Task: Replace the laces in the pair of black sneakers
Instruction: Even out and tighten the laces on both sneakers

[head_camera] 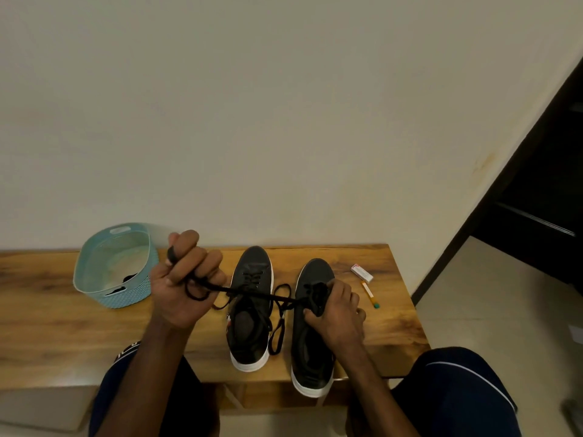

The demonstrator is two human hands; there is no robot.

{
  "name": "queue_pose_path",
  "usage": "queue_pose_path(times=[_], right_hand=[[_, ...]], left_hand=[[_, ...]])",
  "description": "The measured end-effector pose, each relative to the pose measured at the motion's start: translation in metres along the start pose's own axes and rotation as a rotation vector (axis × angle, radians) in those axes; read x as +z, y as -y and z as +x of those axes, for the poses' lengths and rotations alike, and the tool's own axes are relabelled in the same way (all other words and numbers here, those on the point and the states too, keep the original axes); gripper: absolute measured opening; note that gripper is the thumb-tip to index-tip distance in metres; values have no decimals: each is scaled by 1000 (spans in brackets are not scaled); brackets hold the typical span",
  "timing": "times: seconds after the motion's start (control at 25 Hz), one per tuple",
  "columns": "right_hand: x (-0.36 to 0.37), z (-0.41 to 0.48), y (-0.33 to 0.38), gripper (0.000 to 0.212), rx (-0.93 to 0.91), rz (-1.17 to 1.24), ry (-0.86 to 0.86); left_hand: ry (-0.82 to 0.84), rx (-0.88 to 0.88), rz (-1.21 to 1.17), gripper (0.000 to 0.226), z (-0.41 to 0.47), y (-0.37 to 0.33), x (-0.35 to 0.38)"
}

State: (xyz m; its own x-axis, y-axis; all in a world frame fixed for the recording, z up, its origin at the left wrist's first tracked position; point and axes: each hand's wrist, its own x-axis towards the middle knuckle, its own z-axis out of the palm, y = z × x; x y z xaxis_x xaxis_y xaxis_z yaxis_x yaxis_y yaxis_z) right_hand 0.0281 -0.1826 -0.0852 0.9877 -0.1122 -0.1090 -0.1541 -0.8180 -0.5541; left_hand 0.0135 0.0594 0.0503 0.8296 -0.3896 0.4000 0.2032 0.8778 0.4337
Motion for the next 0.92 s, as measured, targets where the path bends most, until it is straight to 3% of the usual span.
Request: queue_pose_path(times=[0.12, 0.24, 0.4, 0.48, 0.6, 0.72, 0.92], right_hand=[[-2, 0, 2, 81, 9, -21, 68], [-15, 12, 3, 74, -27, -33, 227], [-35, 43, 45, 19, -328, 22, 151], [-18, 56, 70, 23, -468, -122, 305], [22, 68, 77, 21, -525, -422, 498], [37, 75, 66, 26, -764, -727, 512], [53, 76, 58, 23, -771, -852, 462]], left_hand=[[90, -94, 15, 29, -6, 0, 2], [38, -283, 86, 31, -8, 7, -5], [15, -407, 186, 34, -11, 16, -10], [67, -437, 288, 29, -12, 21, -10], [102, -471, 428, 26, -11, 26, -12], [55, -433, 550, 28, -11, 21, -18], [-14, -374, 546, 30, -10, 14, -24]])
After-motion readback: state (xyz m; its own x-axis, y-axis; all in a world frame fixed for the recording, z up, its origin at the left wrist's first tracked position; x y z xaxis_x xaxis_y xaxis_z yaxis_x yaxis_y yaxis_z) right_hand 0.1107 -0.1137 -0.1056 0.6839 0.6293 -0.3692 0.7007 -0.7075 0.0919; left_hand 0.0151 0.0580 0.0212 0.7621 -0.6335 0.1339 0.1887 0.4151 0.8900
